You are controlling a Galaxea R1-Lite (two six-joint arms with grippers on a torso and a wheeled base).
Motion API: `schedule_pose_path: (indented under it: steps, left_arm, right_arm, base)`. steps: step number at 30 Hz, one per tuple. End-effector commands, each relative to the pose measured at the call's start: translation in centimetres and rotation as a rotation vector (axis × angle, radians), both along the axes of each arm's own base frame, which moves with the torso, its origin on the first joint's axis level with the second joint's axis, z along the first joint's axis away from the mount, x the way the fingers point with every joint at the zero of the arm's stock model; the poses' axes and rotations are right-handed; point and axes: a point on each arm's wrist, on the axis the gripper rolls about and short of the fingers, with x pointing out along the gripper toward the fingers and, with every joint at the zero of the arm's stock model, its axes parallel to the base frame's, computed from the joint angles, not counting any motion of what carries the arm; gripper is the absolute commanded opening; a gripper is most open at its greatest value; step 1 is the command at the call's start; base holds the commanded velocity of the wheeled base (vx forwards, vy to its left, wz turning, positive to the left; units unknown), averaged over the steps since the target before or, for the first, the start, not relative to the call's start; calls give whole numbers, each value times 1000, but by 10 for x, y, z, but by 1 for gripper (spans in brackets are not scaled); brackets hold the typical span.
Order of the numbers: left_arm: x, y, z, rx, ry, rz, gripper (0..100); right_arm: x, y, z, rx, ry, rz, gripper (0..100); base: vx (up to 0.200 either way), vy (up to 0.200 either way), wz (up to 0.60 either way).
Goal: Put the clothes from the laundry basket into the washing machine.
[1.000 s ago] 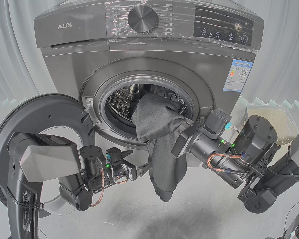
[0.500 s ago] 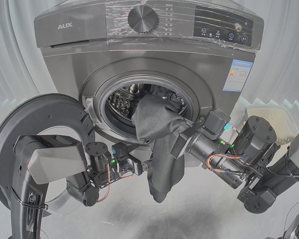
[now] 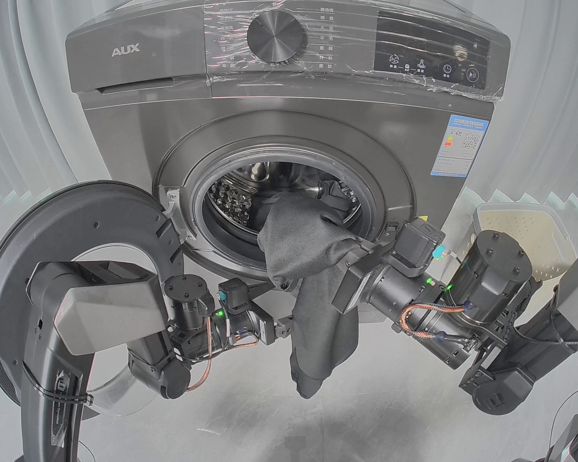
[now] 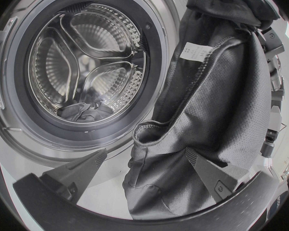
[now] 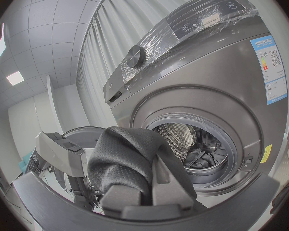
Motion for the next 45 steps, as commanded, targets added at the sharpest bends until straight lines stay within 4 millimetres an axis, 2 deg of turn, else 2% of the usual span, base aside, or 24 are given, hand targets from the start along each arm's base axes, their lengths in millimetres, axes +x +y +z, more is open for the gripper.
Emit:
schedule_pose_path:
  steps: [1,14,27,28,45]
  left_arm:
    - [0,4,-1,6,-5,-11,100]
    - [-2,12,-2,22,-10,-86,100]
    - [-2,10,-7,42,-23,-93,100]
    - [-2,10,-7,44,-25,-93,0]
    - [-3,12,2,38,-46,-90,0]
  right_arm:
    - [2,-1,-2,-4,4,-5,0]
    - [3,0,-4,-10,9,-7,0]
    - [2,0,-5,-11,10,-5,0]
    - [3,0,-5,-12,11,-5,0]
    - [3,-4,-8,-23,22,-16,0]
  base:
    - [0,0,0]
    - [0,0,0]
    - [0,0,0]
    - [0,0,0]
    - [0,0,0]
